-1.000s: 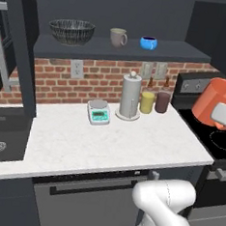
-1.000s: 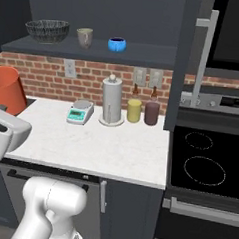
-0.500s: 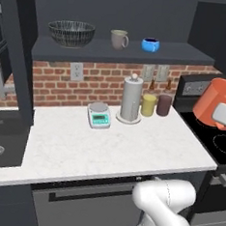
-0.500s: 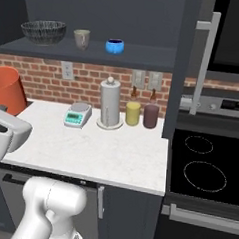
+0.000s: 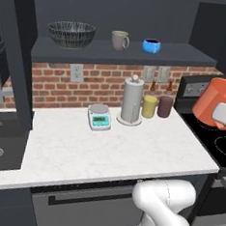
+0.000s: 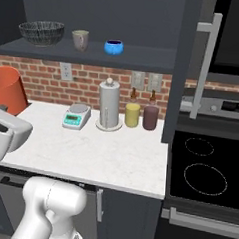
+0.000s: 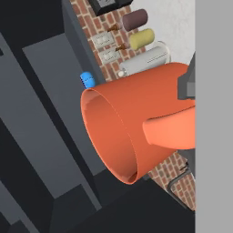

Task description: Gather all objects into one cabinet and sort the glasses and bowls to opposite sides.

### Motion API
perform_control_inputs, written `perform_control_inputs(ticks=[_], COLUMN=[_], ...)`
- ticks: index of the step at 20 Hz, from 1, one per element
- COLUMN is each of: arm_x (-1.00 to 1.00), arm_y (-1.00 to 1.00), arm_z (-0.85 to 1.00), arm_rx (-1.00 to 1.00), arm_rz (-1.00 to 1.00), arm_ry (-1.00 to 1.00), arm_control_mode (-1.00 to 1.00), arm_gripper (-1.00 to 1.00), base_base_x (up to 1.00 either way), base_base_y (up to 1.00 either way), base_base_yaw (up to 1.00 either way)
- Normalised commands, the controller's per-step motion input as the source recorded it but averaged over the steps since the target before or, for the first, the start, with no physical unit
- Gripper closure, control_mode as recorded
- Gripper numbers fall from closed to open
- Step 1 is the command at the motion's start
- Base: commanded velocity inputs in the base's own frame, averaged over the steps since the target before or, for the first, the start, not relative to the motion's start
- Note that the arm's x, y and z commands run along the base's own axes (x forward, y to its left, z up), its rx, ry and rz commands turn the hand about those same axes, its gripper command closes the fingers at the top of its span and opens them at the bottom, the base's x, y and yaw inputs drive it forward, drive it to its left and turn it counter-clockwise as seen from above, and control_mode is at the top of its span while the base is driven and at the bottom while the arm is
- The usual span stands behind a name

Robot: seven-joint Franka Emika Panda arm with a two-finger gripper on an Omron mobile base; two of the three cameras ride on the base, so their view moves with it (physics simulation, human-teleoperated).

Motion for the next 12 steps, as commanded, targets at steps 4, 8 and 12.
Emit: perform_control_inputs(ticks=[4, 8, 12], arm_x=[0.0, 0.0, 0.0], arm_y=[0.0, 0.0, 0.0], arm_z=[0.0, 0.0, 0.0], arm_rx=[0.0, 0.0, 0.0], arm_rz=[0.0, 0.0, 0.0], arm_ry=[0.0, 0.0, 0.0], arm_control_mode=[1.0, 1.0, 1.0], arm_gripper=[1.0, 1.0, 1.0], base_base_x=[0.43, 0.2, 0.12], base_base_y=[0.0, 0.0, 0.0], base_base_yaw=[0.0, 0.0, 0.0])
